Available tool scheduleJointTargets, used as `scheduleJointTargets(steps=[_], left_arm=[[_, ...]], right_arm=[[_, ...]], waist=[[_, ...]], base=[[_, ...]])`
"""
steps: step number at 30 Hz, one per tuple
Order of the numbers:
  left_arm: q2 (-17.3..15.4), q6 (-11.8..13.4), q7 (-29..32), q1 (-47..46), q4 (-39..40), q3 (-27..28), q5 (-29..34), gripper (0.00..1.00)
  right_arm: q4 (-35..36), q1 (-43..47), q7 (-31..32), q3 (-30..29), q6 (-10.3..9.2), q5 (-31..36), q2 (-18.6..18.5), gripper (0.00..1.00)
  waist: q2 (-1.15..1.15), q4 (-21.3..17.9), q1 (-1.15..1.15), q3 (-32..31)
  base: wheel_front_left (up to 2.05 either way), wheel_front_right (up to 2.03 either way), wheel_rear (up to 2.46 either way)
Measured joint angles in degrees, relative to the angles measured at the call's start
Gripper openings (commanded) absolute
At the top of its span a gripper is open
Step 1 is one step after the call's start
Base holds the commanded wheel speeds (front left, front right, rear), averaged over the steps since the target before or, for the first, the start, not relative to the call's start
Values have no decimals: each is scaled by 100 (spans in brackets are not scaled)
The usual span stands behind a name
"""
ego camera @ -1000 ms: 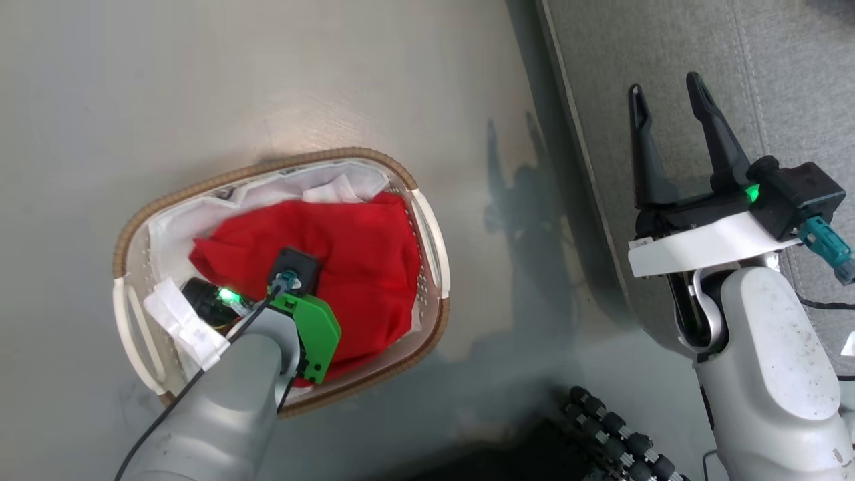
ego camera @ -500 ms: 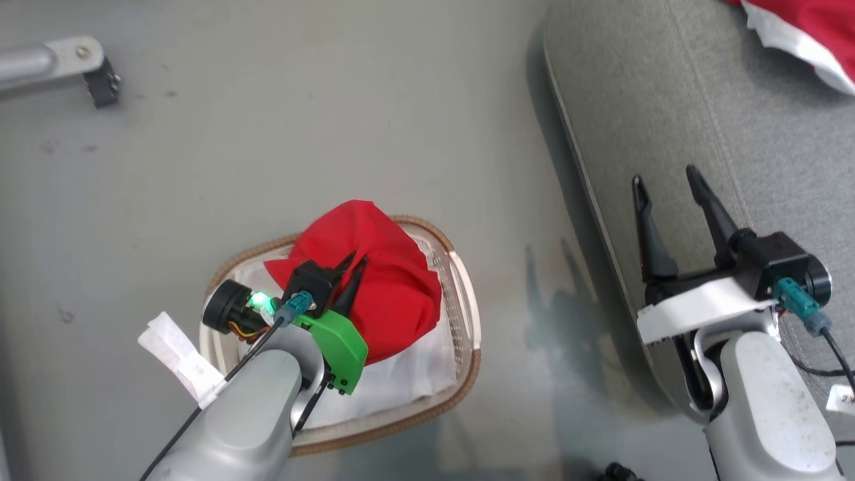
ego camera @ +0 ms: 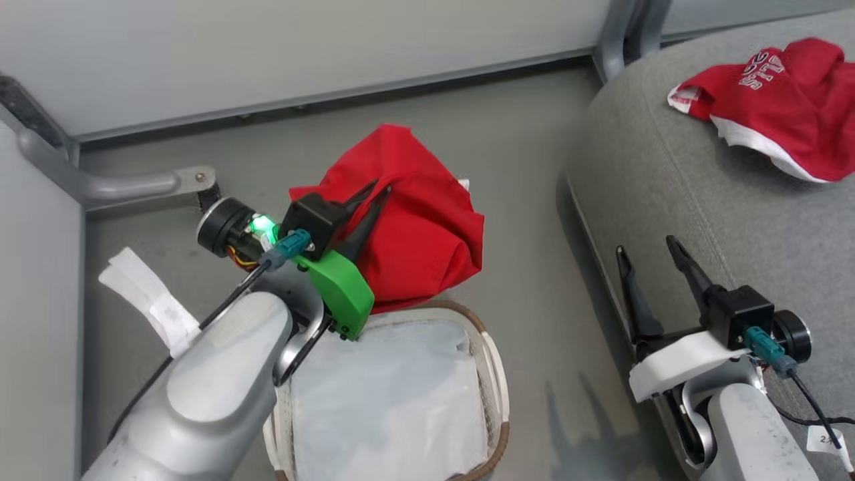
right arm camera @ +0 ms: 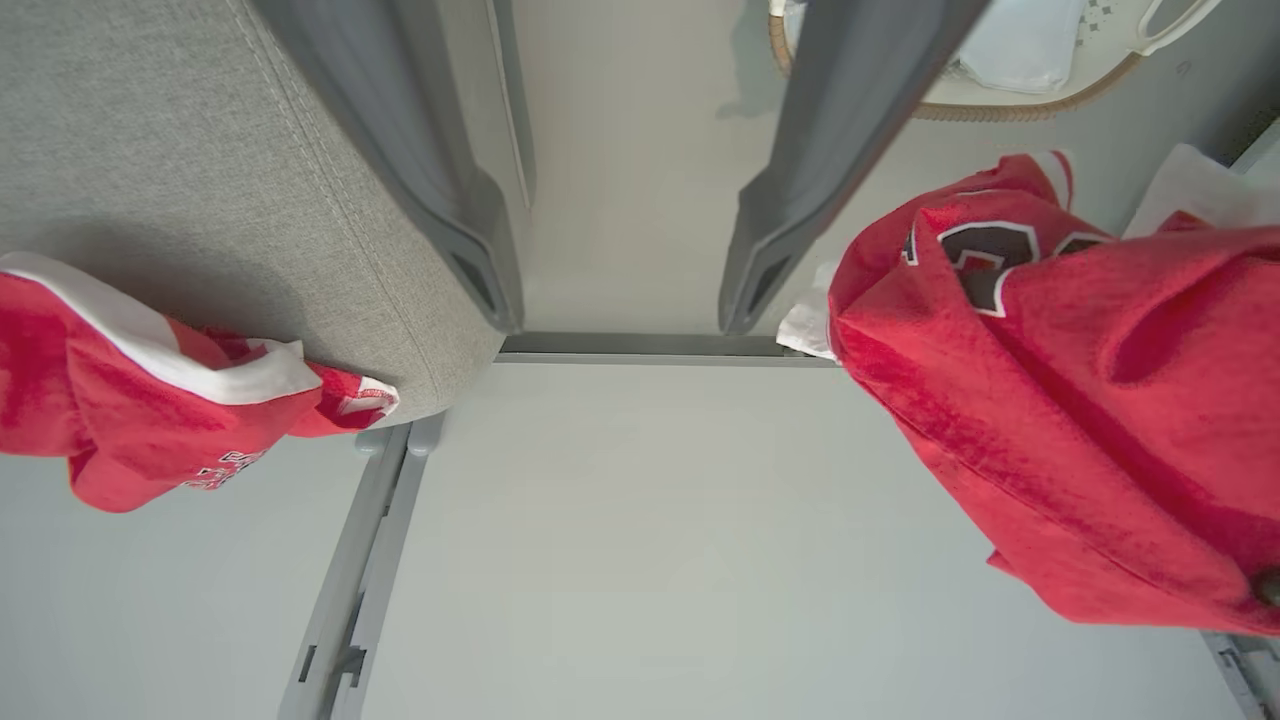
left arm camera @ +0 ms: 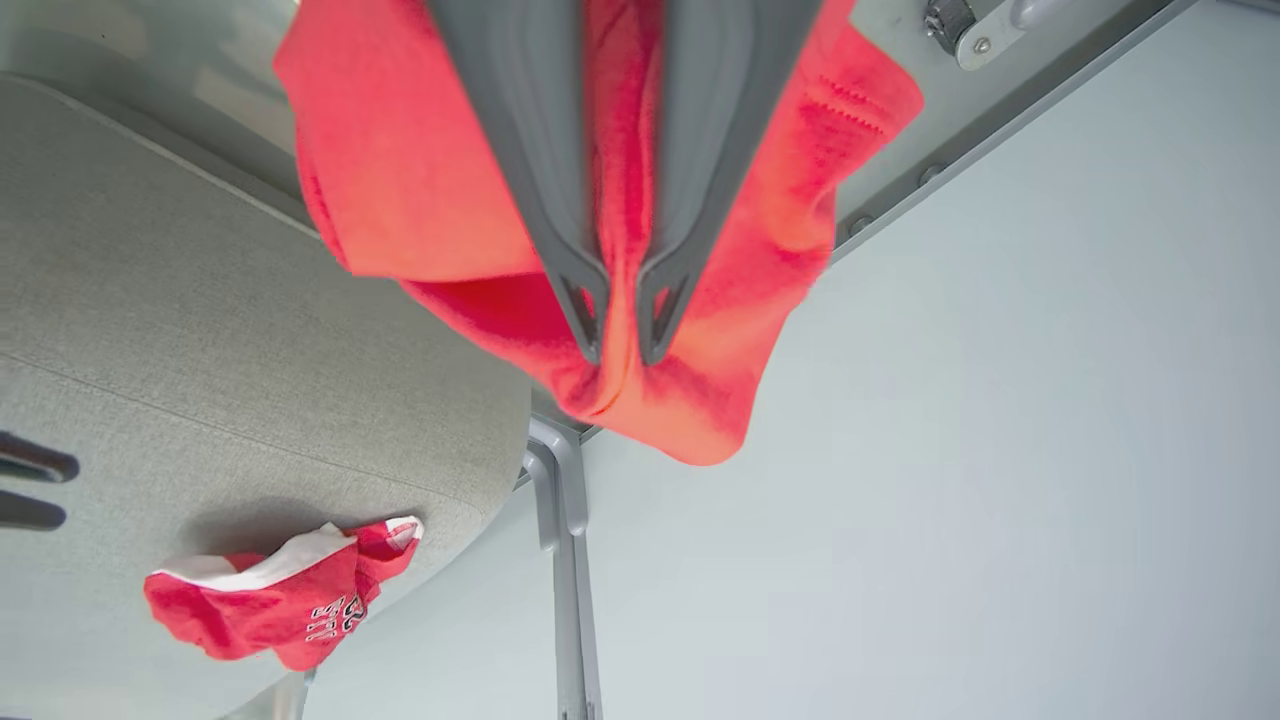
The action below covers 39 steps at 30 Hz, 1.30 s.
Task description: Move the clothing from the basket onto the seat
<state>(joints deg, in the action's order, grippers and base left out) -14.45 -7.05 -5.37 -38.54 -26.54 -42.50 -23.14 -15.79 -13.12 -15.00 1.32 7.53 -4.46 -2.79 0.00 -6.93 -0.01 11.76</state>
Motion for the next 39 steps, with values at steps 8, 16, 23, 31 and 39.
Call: scheduleJointTargets(steps=[8, 16, 23, 31, 39], left_arm=[[-164, -7, 510, -425, 797, 127, -316, 0], [-119, -7, 773, -800, 1062, 175, -424, 0], [-79, -7, 887, -898, 1157, 140, -489, 0], [-15, -7, 942, -898, 1356, 33, -538, 0], [103, -7, 966, -897, 1661, -133, -575, 0]], right_arm=[[-237, 46, 0, 296, 0, 0, 1, 100], [-241, -93, 0, 820, 0, -171, 0, 100], [157, -275, 0, 1462, 0, -530, 1, 100], [421, -385, -1, 1579, 0, -675, 0, 100], [-189, -944, -1, 1457, 0, -401, -1, 100]], waist=[[0, 134, 0, -800], [0, 228, 0, -1261], [0, 279, 0, -1372], [0, 358, 0, -1404], [0, 486, 0, -1398]], base=[[0, 0, 0], [0, 0, 0], [0, 0, 0], [0, 0, 0], [0, 0, 0]])
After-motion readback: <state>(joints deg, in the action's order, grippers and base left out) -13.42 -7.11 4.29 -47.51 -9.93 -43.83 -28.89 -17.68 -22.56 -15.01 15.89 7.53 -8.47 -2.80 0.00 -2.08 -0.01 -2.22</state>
